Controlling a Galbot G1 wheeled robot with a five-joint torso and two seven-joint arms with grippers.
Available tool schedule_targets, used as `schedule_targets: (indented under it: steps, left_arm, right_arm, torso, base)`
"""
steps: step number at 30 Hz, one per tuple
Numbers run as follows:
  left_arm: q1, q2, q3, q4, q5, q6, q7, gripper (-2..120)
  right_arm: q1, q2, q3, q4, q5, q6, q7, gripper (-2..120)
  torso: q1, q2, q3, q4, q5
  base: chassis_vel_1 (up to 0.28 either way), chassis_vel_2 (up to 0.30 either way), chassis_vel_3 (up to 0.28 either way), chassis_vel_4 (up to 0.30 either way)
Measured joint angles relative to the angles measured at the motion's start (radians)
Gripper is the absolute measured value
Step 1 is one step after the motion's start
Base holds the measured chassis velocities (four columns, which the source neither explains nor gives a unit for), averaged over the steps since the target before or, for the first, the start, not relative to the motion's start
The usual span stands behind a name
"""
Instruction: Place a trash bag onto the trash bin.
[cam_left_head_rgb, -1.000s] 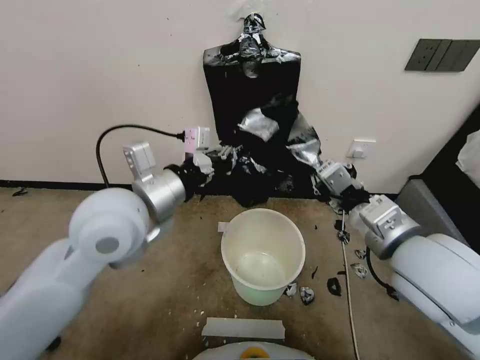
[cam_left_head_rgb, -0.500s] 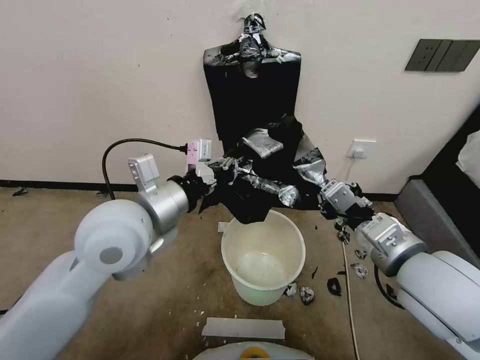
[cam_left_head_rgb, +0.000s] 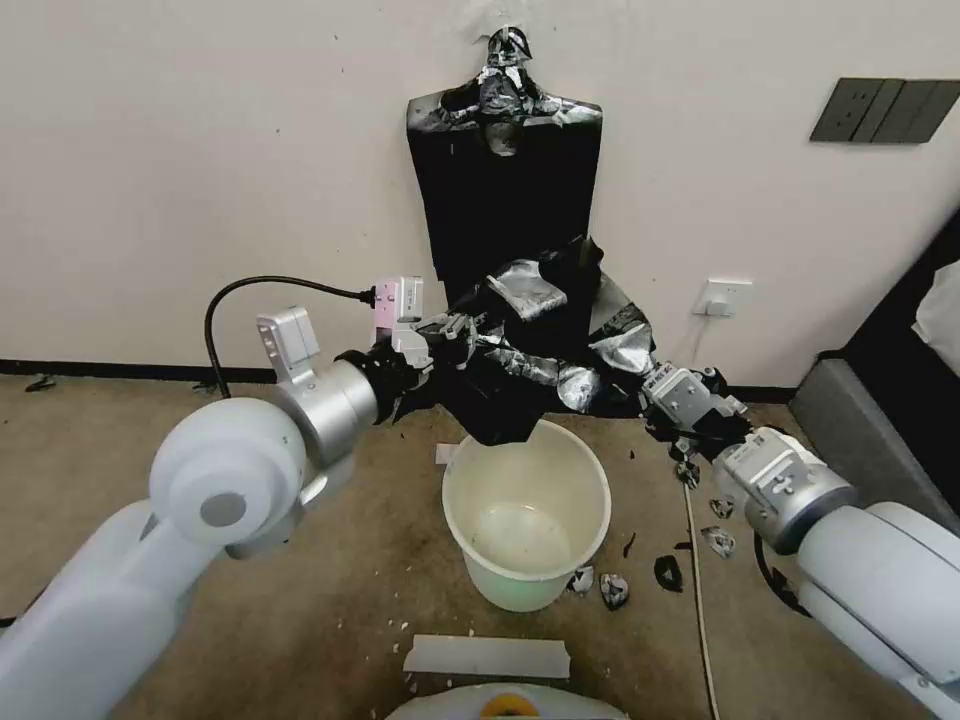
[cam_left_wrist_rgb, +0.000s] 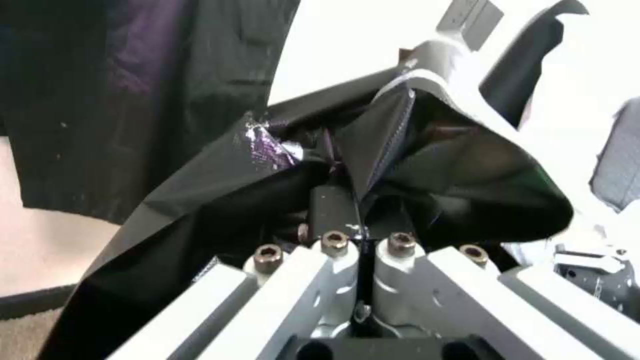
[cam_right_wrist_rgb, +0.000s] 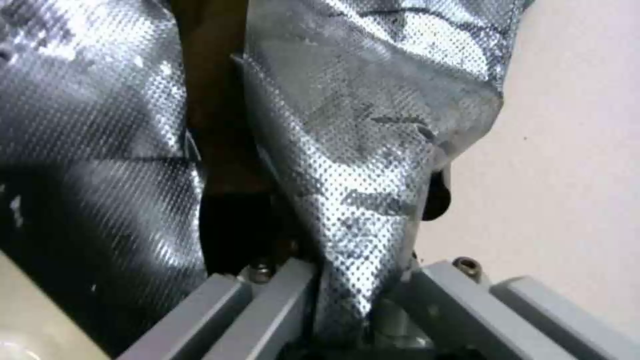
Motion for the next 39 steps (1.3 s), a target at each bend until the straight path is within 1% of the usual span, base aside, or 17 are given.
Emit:
schedule_targets:
  steps: [2,3,5,6,8,9,10,11,16,19,26,30,32,34,36,38,39]
  left_arm:
    - [0.048,-0.032,0.005,0.006,0.061,0.01,0.022,0]
    - [0.048,-0.032,0.005,0.006,0.061,0.01,0.022,0]
    - [0.116,-0.078,0.014,0.014,0.149,0.023,0.055,0]
    - [0.116,-0.078,0.014,0.014,0.149,0.023,0.055,0]
    - [0.187,-0.127,0.023,0.023,0.241,0.038,0.088,0]
    - [0.187,-0.127,0.023,0.023,0.241,0.038,0.088,0]
    - [0.22,-0.144,0.033,0.026,0.272,0.044,0.1,0]
    - [0.241,-0.15,0.041,0.026,0.278,0.049,0.102,0]
    - [0.271,-0.153,0.036,0.001,0.249,0.058,0.077,0]
    - [0.283,-0.149,0.027,0.001,0.256,0.058,0.077,0]
    - [0.33,-0.142,0.006,0.011,0.323,0.063,0.094,0]
    - [0.382,-0.126,-0.014,0.012,0.366,0.074,0.109,0]
    - [0.393,-0.125,-0.015,0.014,0.378,0.075,0.111,0]
    - [0.43,-0.125,-0.013,0.026,0.415,0.076,0.115,0]
    - [0.446,-0.124,-0.011,0.032,0.43,0.076,0.116,0]
    - [0.488,-0.135,-0.008,0.051,0.481,0.076,0.125,0]
    - [0.488,-0.135,-0.008,0.051,0.481,0.076,0.125,0]
  right_arm:
    - [0.0,0.0,0.0,0.0,0.0,0.004,0.0,0]
    - [0.0,0.0,0.0,0.0,0.0,0.004,0.0,0]
    - [-0.001,0.001,0.0,0.0,0.001,0.005,0.001,0]
    - [-0.001,0.001,0.0,0.0,0.001,0.005,0.001,0]
    - [-0.003,0.001,0.001,-0.001,0.001,0.008,0.001,0]
    - [-0.003,0.001,0.001,-0.001,0.001,0.008,0.001,0]
    - [-0.003,0.001,0.001,-0.001,0.001,0.01,0.001,0]
    - [-0.003,-0.001,0.001,-0.001,0.002,0.012,0.001,0]
    - [-0.003,-0.015,0.008,-0.001,0.003,0.014,0.001,0]
    - [-0.012,-0.014,0.008,-0.001,0.001,0.014,0.001,0]
    - [-0.074,0.008,-0.035,-0.001,-0.041,0.015,0.004,0]
    - [-0.16,0.041,-0.086,-0.001,-0.139,0.047,0.003,0]
    - [-0.171,0.049,-0.09,-0.001,-0.153,0.053,0.003,0]
    - [-0.191,0.07,-0.103,-0.017,-0.181,0.068,0.003,0]
    - [-0.196,0.078,-0.113,-0.031,-0.187,0.075,0.004,0]
    - [-0.203,0.09,-0.139,-0.07,-0.191,0.088,0.008,0]
    - [-0.203,0.09,-0.139,-0.07,-0.191,0.088,0.008,0]
  torso:
    - [0.0,0.0,0.0,-0.0001,0.0]
    - [0.0,0.0,0.0,-0.0001,0.0]
    - [0.0,0.0,0.0,0.0,0.0]
    - [0.0,0.0,0.0,0.0,0.0]
    - [0.0,0.0,0.0,0.0,-0.0001]
    - [0.0,0.0,0.0,0.0,-0.0001]
    - [0.0,0.0,0.0,0.0001,-0.0002]
    - [0.0,0.0,0.0,0.0002,-0.0002]
    - [0.0,0.0,0.0,0.0001,0.0]
    - [0.0,0.0,0.0,0.0001,-0.0001]
    - [0.0,0.0,0.0,0.0001,-0.0001]
    - [0.0,0.0,0.0,0.0,-0.0001]
    - [0.0,0.0,0.0,0.0,-0.0001]
    - [0.0,0.0,0.0,0.0,-0.0003]
    - [0.0,0.0,0.0,0.0001,-0.0003]
    - [0.0,0.0,0.0,0.0,-0.0002]
    - [0.0,0.0,0.0,0.0,-0.0002]
  base:
    - [0.0,0.0,0.0,0.0]
    - [0.0,0.0,0.0,0.0]
    - [0.0,0.0,0.0,0.0]
    - [0.0,0.0,0.0,0.0]
    - [0.0,0.0,0.0,0.0]
    - [0.0,0.0,0.0,0.0]
    - [0.0,0.0,0.0,0.0]
    - [0.0,0.0,0.0,0.0]
    - [0.0,0.0,0.0,0.0]
    - [0.0,0.0,0.0,0.0]
    - [0.0,0.0,0.0,0.0]
    - [0.0,0.0,0.0,0.0]
    - [0.0,0.0,0.0,0.0]
    - [0.0,0.0,0.0,0.0]
    - [0.0,0.0,0.0,0.0]
    - [0.0,0.0,0.0,0.0]
    - [0.0,0.0,0.0,0.0]
